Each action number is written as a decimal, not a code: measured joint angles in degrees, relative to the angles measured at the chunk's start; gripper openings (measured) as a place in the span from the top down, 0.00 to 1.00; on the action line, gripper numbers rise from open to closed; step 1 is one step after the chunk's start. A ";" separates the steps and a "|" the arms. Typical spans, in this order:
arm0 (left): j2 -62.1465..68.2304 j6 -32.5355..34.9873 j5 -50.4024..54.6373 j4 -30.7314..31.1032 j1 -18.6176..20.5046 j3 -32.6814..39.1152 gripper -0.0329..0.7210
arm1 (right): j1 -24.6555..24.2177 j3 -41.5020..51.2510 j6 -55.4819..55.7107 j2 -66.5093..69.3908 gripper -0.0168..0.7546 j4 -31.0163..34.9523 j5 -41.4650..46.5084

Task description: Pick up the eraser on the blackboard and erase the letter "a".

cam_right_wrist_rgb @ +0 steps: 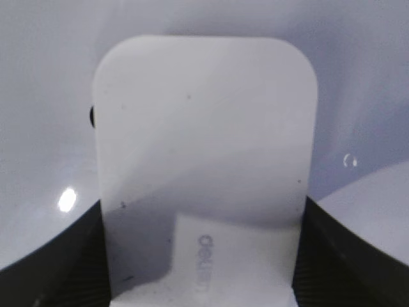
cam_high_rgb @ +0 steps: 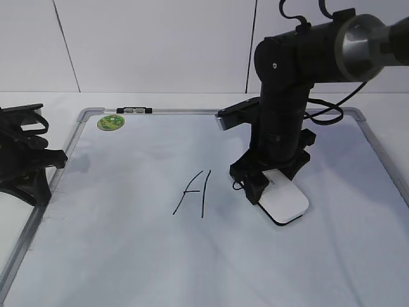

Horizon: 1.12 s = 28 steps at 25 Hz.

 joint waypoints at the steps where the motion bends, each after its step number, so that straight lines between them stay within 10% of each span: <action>1: 0.00 0.00 0.04 0.00 0.00 0.00 0.83 | 0.00 -0.25 0.00 0.15 0.28 0.00 0.11; 28: 0.00 0.00 0.04 -0.10 0.00 0.00 0.83 | 3.09 -1.02 7.07 0.81 0.28 -9.55 0.96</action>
